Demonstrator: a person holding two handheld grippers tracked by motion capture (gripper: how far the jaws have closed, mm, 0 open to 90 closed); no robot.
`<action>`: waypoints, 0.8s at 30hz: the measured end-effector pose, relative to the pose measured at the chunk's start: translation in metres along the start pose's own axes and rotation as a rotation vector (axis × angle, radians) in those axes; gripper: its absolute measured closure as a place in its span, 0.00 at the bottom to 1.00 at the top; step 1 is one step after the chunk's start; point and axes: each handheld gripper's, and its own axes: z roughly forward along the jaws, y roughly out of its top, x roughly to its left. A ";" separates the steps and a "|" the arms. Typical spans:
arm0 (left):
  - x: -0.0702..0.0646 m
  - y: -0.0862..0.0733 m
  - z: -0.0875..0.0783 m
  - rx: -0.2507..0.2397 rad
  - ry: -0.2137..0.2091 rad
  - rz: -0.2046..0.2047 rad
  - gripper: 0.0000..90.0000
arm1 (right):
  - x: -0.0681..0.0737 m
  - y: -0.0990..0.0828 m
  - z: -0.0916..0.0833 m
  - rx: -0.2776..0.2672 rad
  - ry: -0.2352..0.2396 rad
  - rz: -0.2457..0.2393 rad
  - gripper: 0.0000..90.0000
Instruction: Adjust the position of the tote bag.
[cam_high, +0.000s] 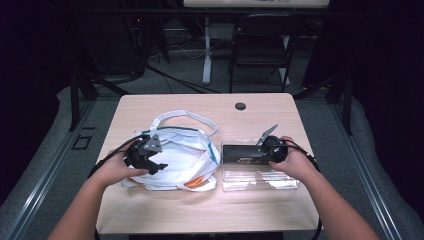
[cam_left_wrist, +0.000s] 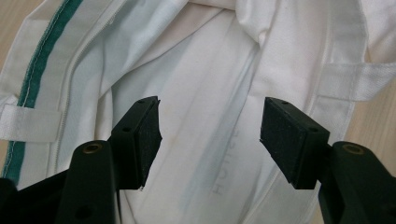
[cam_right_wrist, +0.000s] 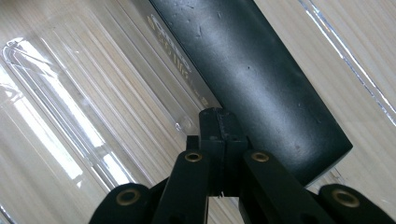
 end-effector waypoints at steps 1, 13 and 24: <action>0.000 0.000 0.000 0.000 0.001 0.000 0.42 | -0.001 0.001 -0.001 0.013 -0.001 -0.012 1.00; 0.001 -0.002 -0.003 -0.008 0.010 -0.012 0.42 | 0.002 0.011 0.001 0.009 0.002 -0.035 1.00; 0.000 -0.001 -0.003 -0.008 0.016 -0.009 0.42 | 0.003 0.016 0.003 0.000 0.001 -0.041 1.00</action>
